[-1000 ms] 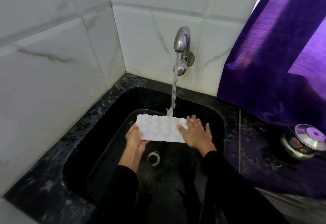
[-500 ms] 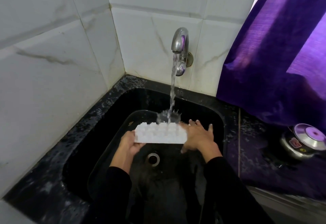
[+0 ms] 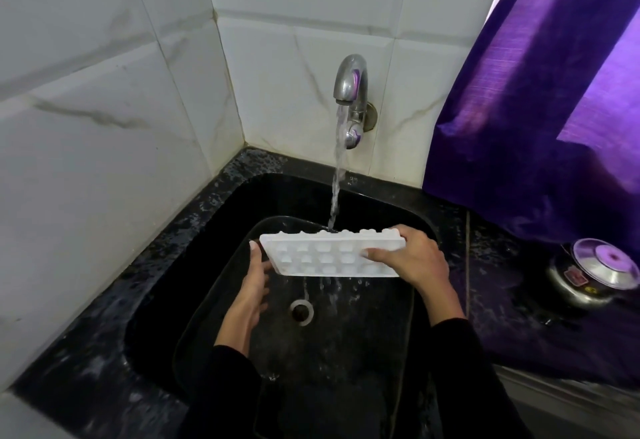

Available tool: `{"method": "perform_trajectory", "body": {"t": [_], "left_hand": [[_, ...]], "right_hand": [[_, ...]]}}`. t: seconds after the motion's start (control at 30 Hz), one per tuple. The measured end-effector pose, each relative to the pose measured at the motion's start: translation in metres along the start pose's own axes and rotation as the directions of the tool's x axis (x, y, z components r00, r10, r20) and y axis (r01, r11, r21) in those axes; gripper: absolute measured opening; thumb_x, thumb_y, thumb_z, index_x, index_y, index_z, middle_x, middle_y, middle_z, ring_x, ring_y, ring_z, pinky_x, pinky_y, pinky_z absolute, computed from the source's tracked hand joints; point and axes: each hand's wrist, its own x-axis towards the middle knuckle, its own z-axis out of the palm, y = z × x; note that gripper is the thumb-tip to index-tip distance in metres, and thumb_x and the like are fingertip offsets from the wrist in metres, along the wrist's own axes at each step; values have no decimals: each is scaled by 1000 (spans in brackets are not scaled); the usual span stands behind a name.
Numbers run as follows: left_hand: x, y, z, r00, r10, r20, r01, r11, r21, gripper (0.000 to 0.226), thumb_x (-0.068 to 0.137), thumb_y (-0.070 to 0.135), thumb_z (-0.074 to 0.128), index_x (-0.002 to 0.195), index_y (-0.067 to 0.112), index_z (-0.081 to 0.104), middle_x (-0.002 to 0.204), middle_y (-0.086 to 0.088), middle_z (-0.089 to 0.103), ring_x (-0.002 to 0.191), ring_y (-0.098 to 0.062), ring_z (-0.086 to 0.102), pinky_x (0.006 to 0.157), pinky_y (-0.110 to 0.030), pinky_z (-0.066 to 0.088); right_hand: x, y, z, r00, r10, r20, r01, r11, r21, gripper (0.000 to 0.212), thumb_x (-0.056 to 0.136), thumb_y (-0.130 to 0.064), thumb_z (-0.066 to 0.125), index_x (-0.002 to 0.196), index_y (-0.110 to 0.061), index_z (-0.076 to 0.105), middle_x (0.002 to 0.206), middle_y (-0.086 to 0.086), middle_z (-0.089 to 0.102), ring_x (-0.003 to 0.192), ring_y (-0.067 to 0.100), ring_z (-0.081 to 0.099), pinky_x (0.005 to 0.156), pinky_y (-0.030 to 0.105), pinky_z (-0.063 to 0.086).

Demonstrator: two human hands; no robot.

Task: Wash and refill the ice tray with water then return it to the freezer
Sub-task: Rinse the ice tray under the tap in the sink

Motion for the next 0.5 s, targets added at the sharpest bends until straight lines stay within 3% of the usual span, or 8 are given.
{"method": "perform_trajectory", "body": {"t": [0.1, 0.2, 0.33, 0.4, 0.5], "left_hand": [[-4, 2, 7, 995, 97, -32, -98, 994, -51, 67, 88, 74, 20, 106, 26, 62, 125, -7, 60, 114, -24, 55, 104, -46, 36], [-6, 3, 14, 984, 171, -48, -176, 975, -137, 47, 98, 56, 32, 112, 23, 63, 113, -4, 68, 99, -19, 64, 85, -37, 50], [-9, 3, 30, 966, 247, -80, -260, 926, -275, 33, 101, 39, 40, 111, 15, 60, 108, -12, 70, 98, -25, 67, 82, -46, 56], [-10, 4, 39, 966, 238, -104, -259, 914, -311, 32, 101, 37, 41, 109, 12, 59, 106, -12, 70, 95, -25, 68, 74, -42, 57], [-6, 3, 50, 973, 194, -124, -226, 907, -356, 27, 100, 34, 43, 105, 10, 53, 106, -13, 67, 95, -26, 67, 67, -39, 57]], "right_hand": [[-5, 7, 3, 995, 68, -75, -53, 981, 185, 58, 55, -66, 79, 98, -33, 59, 88, -14, 64, 86, 13, 61, 75, 35, 50], [-10, 13, 12, 967, 194, -168, -113, 911, 396, 68, 56, -58, 84, 109, -26, 55, 92, -10, 63, 88, 15, 62, 77, 35, 51], [-12, 23, 25, 926, 333, -180, -146, 753, 641, 45, 68, -48, 81, 91, -16, 61, 83, -7, 63, 77, 11, 61, 65, 26, 48], [-12, 29, 30, 901, 393, -182, -152, 681, 716, 41, 78, -50, 72, 82, -11, 62, 76, -3, 62, 73, 16, 59, 63, 27, 46], [-11, 36, 37, 836, 511, -198, -144, 553, 820, 49, 92, -51, 54, 82, -4, 63, 90, 18, 67, 88, 34, 64, 82, 41, 53]]}}
